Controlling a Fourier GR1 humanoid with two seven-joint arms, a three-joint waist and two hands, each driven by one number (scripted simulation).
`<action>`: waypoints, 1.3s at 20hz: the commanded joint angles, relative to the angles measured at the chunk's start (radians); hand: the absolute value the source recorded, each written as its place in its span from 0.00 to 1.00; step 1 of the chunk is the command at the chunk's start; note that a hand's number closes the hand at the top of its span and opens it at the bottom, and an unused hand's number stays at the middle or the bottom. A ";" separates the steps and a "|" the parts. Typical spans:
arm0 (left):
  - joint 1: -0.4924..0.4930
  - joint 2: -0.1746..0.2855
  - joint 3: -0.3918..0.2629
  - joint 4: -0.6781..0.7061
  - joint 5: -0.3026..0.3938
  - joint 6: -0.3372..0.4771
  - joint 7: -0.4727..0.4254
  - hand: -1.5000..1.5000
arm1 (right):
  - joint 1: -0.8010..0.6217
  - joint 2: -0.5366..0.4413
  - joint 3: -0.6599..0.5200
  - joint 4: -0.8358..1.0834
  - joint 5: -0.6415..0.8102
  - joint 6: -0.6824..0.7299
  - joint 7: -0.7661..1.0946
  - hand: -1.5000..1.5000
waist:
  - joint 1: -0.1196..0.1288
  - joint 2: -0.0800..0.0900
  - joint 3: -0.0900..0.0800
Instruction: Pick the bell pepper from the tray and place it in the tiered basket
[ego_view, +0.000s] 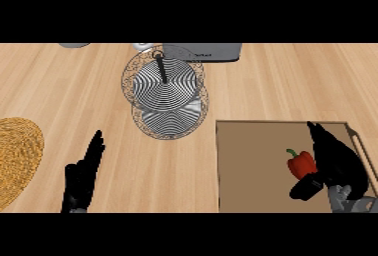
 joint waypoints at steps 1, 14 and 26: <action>0.003 -0.022 0.019 0.021 -0.024 0.002 -0.018 0.50 | -0.006 0.035 -0.034 0.045 0.012 0.062 0.023 0.00 | -0.003 0.002 -0.004; 0.025 -0.070 0.027 0.018 -0.047 -0.020 -0.008 0.50 | 0.017 0.113 -0.075 0.097 0.038 0.140 0.013 0.00 | -0.004 0.001 -0.004; -0.015 -0.077 0.101 -0.021 -0.086 -0.059 0.072 0.50 | -0.014 0.131 -0.206 0.306 0.117 0.120 -0.217 1.00 | -0.003 0.002 -0.004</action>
